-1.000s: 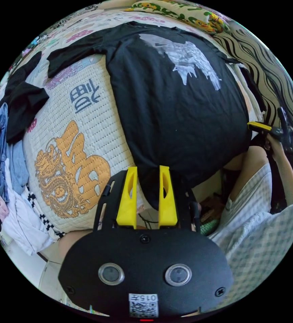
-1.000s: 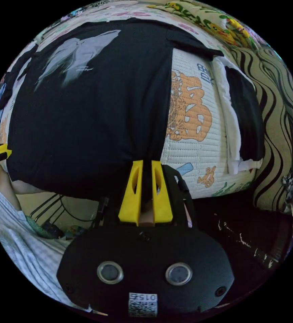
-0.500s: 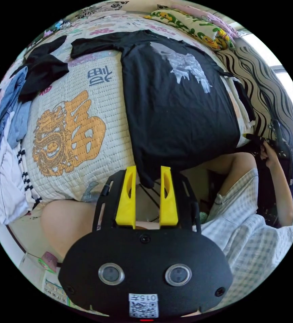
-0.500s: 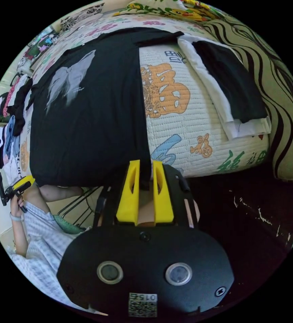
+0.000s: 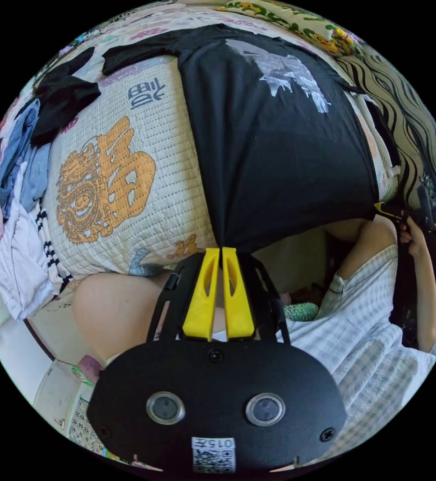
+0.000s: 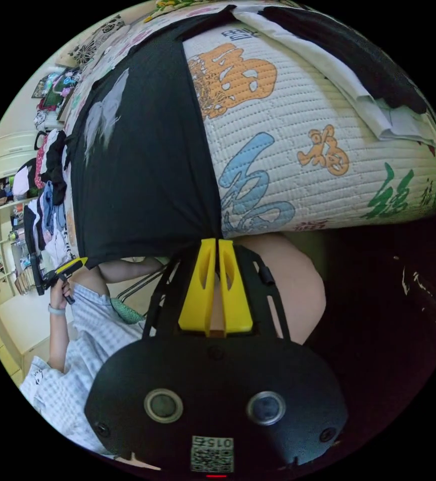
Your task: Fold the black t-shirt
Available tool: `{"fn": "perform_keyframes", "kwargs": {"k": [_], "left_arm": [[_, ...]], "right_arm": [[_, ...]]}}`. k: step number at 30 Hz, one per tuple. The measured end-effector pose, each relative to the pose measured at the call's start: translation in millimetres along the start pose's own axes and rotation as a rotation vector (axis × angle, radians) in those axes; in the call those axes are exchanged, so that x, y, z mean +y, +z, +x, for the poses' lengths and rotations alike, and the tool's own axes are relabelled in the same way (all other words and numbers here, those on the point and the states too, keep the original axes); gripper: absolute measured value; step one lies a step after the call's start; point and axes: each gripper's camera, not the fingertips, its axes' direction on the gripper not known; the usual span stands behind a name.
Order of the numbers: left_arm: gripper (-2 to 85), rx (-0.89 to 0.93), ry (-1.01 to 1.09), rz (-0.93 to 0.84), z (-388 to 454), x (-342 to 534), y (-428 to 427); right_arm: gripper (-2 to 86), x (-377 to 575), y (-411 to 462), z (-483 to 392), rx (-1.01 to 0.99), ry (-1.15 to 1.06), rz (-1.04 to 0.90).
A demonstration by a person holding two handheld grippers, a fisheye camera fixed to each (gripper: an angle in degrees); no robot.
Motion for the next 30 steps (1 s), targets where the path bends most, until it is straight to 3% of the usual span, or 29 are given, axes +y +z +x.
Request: {"fn": "perform_keyframes", "kwargs": {"k": [5, 9, 13, 16, 18, 20, 24, 30], "left_arm": [[0.4, -0.046, 0.052, -0.015, 28.2, -13.0, -7.5], [1.2, -0.124, 0.08, -0.071, 63.2, -41.5, 4.4], [6.1, -0.188, 0.069, -0.15, 93.1, -69.8, 20.3], [9.1, -0.176, 0.044, -0.269, 103.2, -81.6, 26.5], [9.8, -0.114, 0.007, -0.256, 106.3, -82.2, 12.1], [10.3, -0.022, -0.027, -0.175, 110.0, -79.6, -12.8], [10.4, 0.115, 0.009, 0.074, 130.8, -85.3, -85.3], [9.9, 0.103, 0.259, 0.405, 195.7, -162.6, -187.2]], "right_arm": [[-0.5, 5.6, -5.1, 19.9, 0.08, -0.07, -0.025], [0.6, 4.2, 3.2, 12.7, 0.267, -0.2, -0.059], [3.6, 0.7, 8.1, 22.0, 0.368, -0.234, -0.094], [7.3, 2.3, 9.4, 40.2, 0.491, -0.271, -0.172], [8.0, 7.9, 0.6, 55.3, 0.575, -0.27, -0.137], [8.1, 13.3, -15.5, 75.3, 0.542, -0.237, -0.085], [7.3, 24.0, -63.0, 125.0, 0.26, -0.112, 0.076], [6.8, 8.8, -131.5, 150.5, -0.055, -0.073, 0.389]]}}
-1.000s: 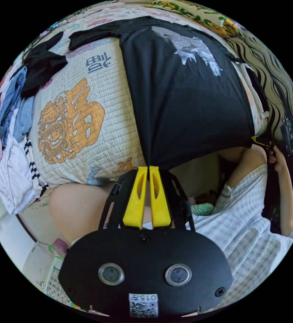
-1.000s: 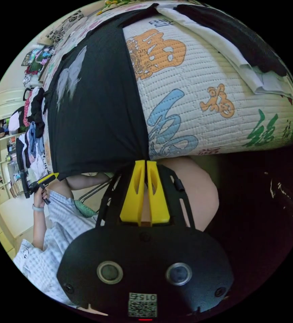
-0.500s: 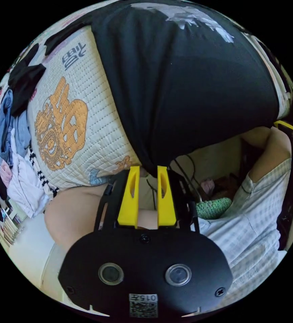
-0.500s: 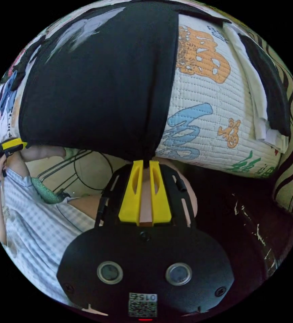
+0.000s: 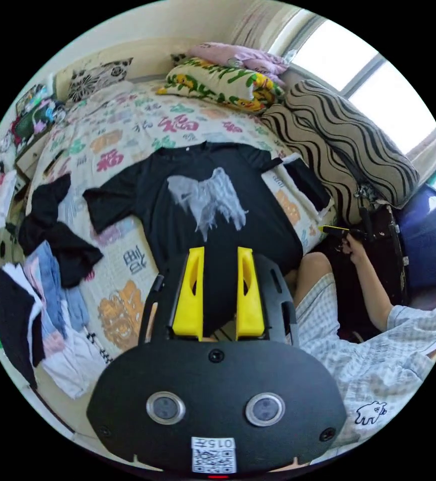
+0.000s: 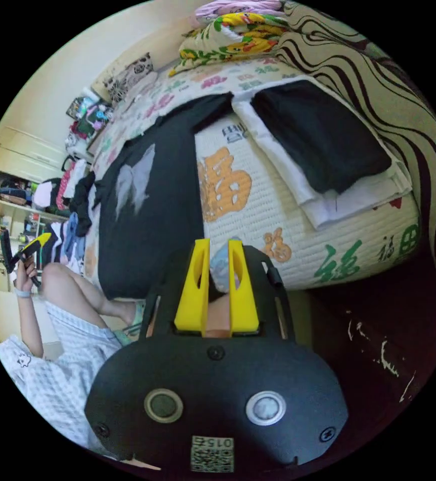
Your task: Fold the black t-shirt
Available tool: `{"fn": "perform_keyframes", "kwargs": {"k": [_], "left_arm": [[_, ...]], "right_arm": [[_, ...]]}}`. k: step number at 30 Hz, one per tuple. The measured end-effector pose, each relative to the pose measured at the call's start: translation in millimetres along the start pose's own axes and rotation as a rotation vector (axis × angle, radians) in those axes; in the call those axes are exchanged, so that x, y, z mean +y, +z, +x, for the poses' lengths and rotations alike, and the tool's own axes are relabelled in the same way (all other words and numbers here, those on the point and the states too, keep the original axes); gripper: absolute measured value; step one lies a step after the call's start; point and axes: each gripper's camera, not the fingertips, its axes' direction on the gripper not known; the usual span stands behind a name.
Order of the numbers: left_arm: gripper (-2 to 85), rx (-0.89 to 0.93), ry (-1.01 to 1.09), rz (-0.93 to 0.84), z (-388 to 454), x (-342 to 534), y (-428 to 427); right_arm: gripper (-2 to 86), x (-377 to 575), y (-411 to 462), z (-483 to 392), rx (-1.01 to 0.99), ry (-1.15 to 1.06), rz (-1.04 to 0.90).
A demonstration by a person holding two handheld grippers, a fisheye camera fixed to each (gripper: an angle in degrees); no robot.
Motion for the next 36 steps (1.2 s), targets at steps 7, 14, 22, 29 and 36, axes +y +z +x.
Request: {"fn": "perform_keyframes", "kwargs": {"k": [7, 14, 22, 29, 36], "left_arm": [[9.8, -0.034, 0.37, 0.061, 82.6, -219.0, 72.3], [9.3, 0.05, 0.532, 0.016, 165.7, -396.1, 222.0], [9.3, 0.079, 0.532, -0.068, 238.5, -509.2, 382.5], [0.5, 0.154, 0.598, -0.072, 249.5, -524.6, 415.3], [0.8, 0.307, 0.498, 0.211, 183.8, -527.6, 348.7]], "right_arm": [[7.9, -97.9, -16.3, 19.4, -0.157, 0.095, 0.258], [8.3, -174.9, 4.4, 55.8, -0.144, 0.174, 0.313], [4.1, -211.1, 23.1, 80.1, -0.097, 0.182, 0.329], [0.4, -205.3, 8.6, 79.3, -0.119, 0.143, 0.414], [-0.1, -206.3, -14.0, 49.7, -0.04, 0.041, 0.425]]}}
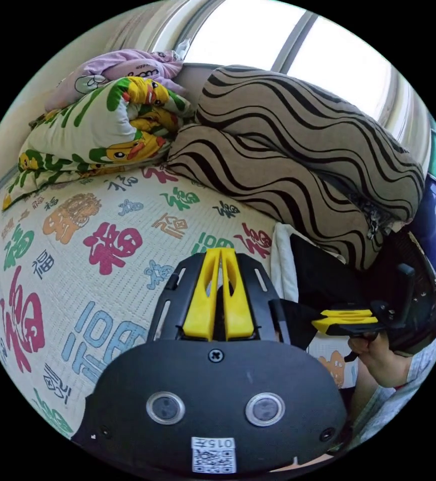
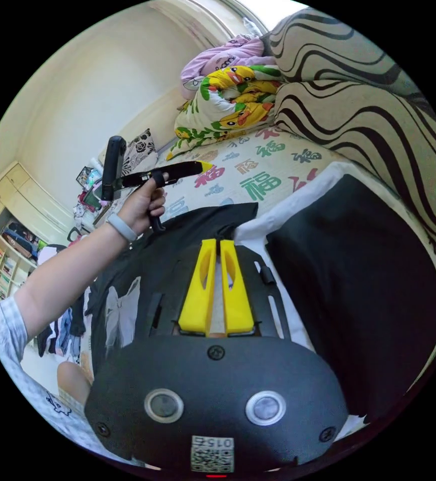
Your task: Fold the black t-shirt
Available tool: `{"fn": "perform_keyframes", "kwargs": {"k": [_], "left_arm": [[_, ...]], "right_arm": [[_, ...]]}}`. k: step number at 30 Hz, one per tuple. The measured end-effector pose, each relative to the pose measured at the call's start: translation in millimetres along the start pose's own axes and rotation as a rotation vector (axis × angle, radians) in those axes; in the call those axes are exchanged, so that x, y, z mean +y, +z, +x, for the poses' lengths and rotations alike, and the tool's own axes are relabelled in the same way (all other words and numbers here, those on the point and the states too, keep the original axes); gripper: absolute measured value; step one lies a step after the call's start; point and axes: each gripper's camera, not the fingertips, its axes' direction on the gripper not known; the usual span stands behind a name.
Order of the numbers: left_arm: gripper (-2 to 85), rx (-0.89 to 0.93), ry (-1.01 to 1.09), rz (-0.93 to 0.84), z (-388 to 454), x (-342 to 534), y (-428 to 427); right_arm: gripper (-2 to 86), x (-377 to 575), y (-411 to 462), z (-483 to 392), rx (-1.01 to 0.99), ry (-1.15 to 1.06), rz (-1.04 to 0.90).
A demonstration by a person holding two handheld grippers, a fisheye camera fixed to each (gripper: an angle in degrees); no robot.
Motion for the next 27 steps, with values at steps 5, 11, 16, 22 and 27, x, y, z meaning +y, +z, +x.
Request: {"fn": "perform_keyframes", "kwargs": {"k": [5, 11, 16, 22, 27], "left_arm": [[7.4, 0.063, -0.011, -0.166, -4.8, -5.2, 25.1], [7.1, -0.01, 0.117, -0.372, 17.8, -10.3, 97.2], [0.6, -0.083, 0.198, -0.374, 13.9, -1.3, 94.6], [-0.1, 0.032, 0.16, -0.018, -19.8, 27.2, -19.0], [-0.2, 0.037, 0.027, 0.252, -62.3, 106.7, -133.8]], "right_arm": [[0.0, -6.0, 1.8, -2.1, -0.02, 0.036, -0.007], [0.2, -11.7, 11.8, 1.5, -0.066, 0.07, -0.009], [0.2, -19.1, 18.8, -5.5, -0.088, 0.064, -0.006], [0.2, -29.2, 8.0, -39.7, -0.132, -0.011, 0.045], [0.3, -29.7, 0.8, -98.1, -0.199, -0.208, 0.048]]}}
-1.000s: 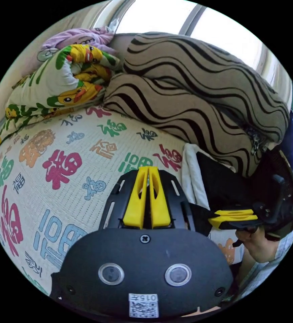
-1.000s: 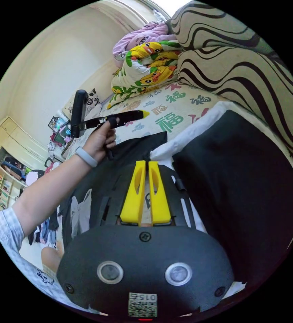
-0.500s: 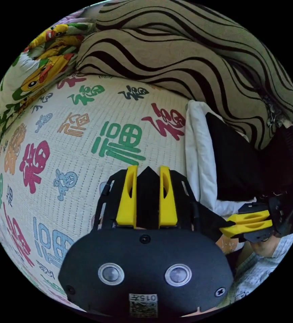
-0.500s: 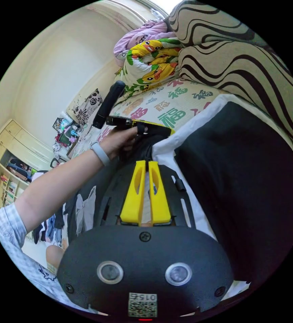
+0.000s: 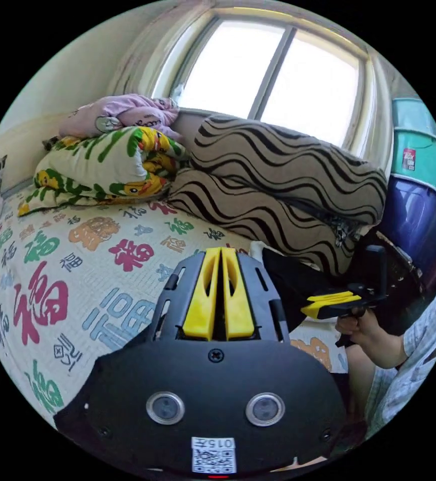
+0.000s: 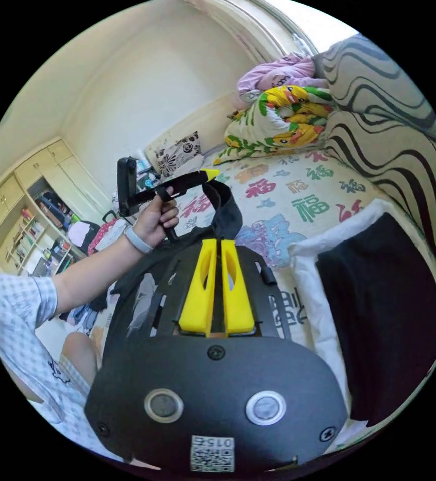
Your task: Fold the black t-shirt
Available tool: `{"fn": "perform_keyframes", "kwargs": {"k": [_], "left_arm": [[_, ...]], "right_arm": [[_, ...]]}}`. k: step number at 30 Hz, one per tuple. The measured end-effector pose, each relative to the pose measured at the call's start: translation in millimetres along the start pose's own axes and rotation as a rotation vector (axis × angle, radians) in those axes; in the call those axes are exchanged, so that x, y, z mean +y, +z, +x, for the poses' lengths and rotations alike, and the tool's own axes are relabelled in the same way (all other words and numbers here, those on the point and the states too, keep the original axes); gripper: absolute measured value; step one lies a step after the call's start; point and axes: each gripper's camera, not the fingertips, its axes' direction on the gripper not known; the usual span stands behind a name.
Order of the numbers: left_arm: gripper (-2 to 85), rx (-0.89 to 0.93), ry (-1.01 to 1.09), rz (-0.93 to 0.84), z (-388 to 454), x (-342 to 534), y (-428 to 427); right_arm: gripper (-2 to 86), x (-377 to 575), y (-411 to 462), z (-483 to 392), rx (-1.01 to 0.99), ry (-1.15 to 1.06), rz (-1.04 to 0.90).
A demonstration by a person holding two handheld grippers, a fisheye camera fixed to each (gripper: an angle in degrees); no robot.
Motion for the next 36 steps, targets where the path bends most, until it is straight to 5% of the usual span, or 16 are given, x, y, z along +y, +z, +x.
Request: {"fn": "perform_keyframes", "kwargs": {"k": [7, 12, 17, 24, 31, 36], "left_arm": [[-0.2, -0.201, -0.33, 0.048, -46.2, 164.6, -126.5], [2.9, -0.287, -0.553, 0.04, -58.5, 247.9, -167.6], [8.8, -0.239, -0.668, 0.066, -72.5, 273.3, -192.3], [0.4, -0.248, -0.717, -0.059, -81.6, 295.4, -203.7], [6.4, -0.3, -0.646, -0.159, -74.0, 313.8, -236.5], [6.3, -0.4, -0.48, -0.05, -52.5, 288.8, -262.2]], "right_arm": [[1.2, 16.1, 70.7, -73.1, -0.146, -0.191, -0.303], [4.2, 31.7, 108.3, -100.9, -0.073, -0.23, -0.489], [6.1, 14.0, 111.7, -90.2, 0.007, -0.083, -0.422], [1.3, -5.2, 153.2, -53.0, -0.117, 0.372, -0.335], [-0.6, 3.8, 149.4, -64.0, -0.132, 0.438, -0.263], [-0.6, -8.5, 138.2, -97.0, -0.108, 0.338, -0.184]]}}
